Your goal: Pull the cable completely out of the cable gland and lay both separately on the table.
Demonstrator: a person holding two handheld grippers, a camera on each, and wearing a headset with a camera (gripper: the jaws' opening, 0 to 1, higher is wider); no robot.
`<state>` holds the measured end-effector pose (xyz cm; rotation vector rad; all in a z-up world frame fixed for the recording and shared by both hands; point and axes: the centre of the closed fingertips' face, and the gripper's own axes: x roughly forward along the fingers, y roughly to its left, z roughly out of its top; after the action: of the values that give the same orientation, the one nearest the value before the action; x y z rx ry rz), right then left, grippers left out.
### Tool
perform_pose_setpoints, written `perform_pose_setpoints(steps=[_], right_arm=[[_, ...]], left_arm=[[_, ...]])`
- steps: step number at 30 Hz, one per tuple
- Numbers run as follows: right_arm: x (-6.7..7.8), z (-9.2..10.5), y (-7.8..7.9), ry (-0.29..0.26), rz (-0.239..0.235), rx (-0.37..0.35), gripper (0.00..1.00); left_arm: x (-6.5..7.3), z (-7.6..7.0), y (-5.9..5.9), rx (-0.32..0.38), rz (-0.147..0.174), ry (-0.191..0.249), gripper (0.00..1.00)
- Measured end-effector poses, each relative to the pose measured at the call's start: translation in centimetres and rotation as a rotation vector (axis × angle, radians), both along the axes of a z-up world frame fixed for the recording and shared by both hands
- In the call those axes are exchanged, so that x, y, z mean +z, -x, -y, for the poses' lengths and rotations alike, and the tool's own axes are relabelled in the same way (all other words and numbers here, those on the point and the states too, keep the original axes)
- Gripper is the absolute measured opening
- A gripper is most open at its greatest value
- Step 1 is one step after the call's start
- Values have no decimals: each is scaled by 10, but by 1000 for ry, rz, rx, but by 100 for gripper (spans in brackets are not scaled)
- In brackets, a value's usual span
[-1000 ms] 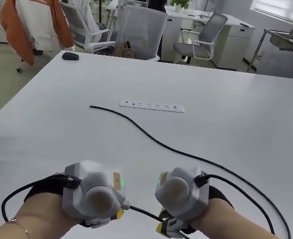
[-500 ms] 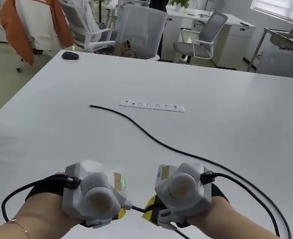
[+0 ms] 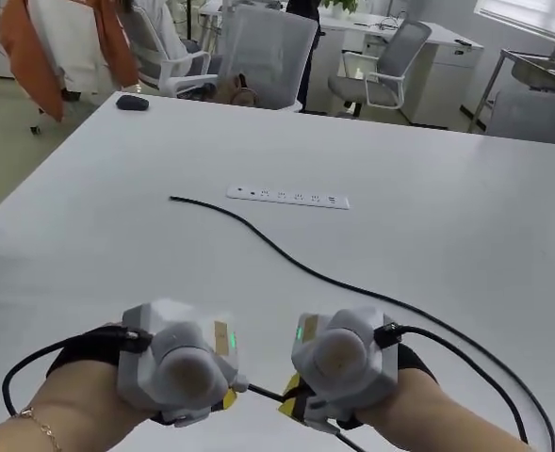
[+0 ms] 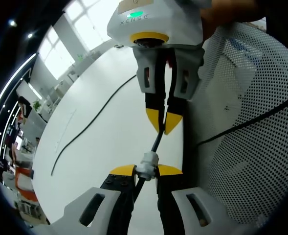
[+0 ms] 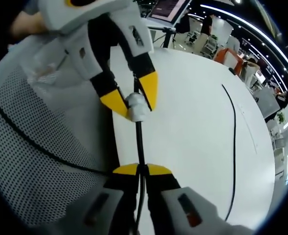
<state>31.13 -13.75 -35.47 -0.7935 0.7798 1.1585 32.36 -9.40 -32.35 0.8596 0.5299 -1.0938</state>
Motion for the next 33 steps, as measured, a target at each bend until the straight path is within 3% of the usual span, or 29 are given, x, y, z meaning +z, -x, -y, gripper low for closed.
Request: perform_pose_setpoints(steps=[7,15,23,26,31,33], right_arm=[[-14,21,-2,119,3,-20,3],[-22,37,-3,187,-29,-68,3],[-22,38,-2,192,-34,-65,3],[-20,33,0,163,-44,-63,6],[-5,10,-2,15,-48,-68,14],[3,-1,-2,-36,-26,-34,18]], left_arm=[[0,-1,-1,7,3,-2,17],[2,-2,-3,17,6,6,17],[3,-3,-3,19,8,6,17],[3,-3,-2,19,5,5,17],[4,-2,-2,25,1,15,17],[4,-2,-2,26,0,16,17]])
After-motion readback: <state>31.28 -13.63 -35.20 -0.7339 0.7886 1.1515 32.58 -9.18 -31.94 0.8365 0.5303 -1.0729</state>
